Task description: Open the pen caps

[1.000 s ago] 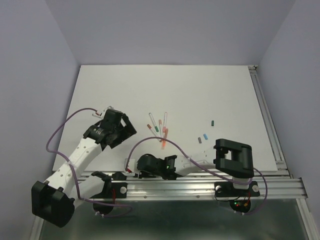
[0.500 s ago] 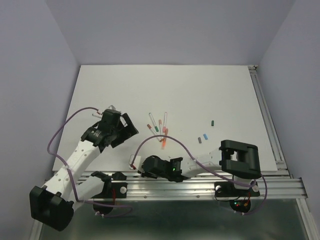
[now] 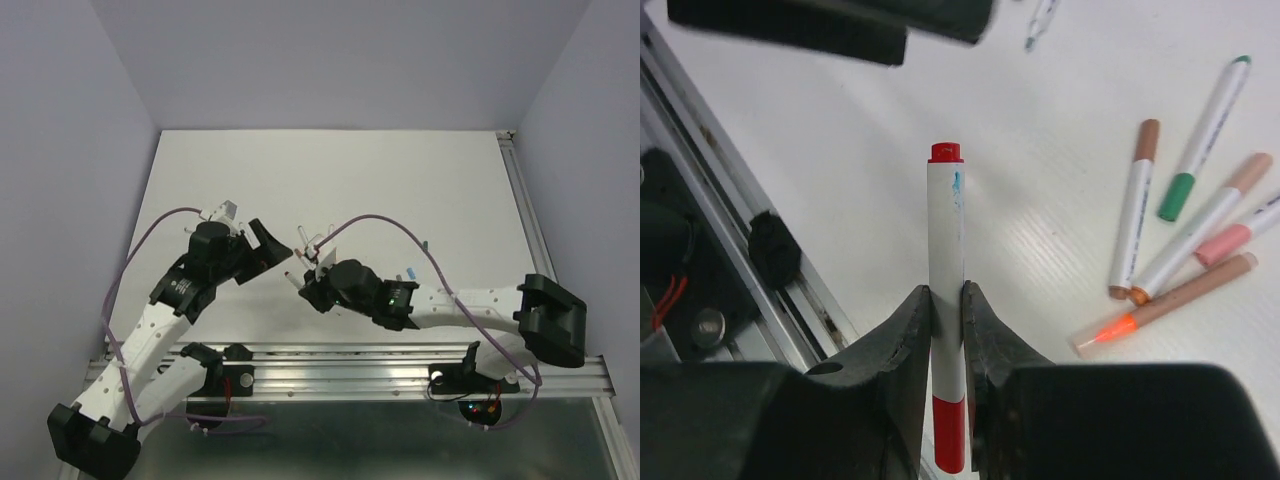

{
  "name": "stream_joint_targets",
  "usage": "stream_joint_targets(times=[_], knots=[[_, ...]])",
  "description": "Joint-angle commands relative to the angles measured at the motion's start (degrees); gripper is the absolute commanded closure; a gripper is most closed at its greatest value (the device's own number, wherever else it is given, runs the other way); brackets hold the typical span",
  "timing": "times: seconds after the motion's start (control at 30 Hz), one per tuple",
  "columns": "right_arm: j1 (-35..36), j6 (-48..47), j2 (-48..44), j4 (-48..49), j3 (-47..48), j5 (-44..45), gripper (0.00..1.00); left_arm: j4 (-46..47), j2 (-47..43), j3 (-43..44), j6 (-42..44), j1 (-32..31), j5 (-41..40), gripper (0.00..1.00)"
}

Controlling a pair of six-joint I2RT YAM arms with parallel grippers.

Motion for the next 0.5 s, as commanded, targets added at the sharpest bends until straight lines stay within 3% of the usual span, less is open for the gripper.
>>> stream_joint_targets(times=[0.0, 0.23, 0.3, 0.37, 0.47], knots=[[-2.71, 9.63, -5.73, 1.52, -0.45, -2.83, 0.99, 10.91, -2.89, -1.15, -1.56, -1.65, 3.57, 0.01], [-4.21, 14.13, -8.81, -1.66, 2.55, -2.47, 0.99, 20.23, 0.18, -2.03, -2.36, -9.47, 3.05, 0.01], [-4.38, 15.62, -9.77, -0.78, 2.55, -1.77, 0.99, 21.55, 0.88, -2.47, -3.06, -9.91, 2.34, 0.08], [-4.38, 17.11, -10.48, -0.87, 2.63, -0.29, 0.99, 21.55, 1.59, -2.39, -3.41, -10.09, 1.38, 0.25], [-4.56, 18.26, -11.54, -1.83, 2.99, 1.91, 0.99, 21.99, 0.89, -2.74, -3.94, -10.18, 0.41, 0.29]])
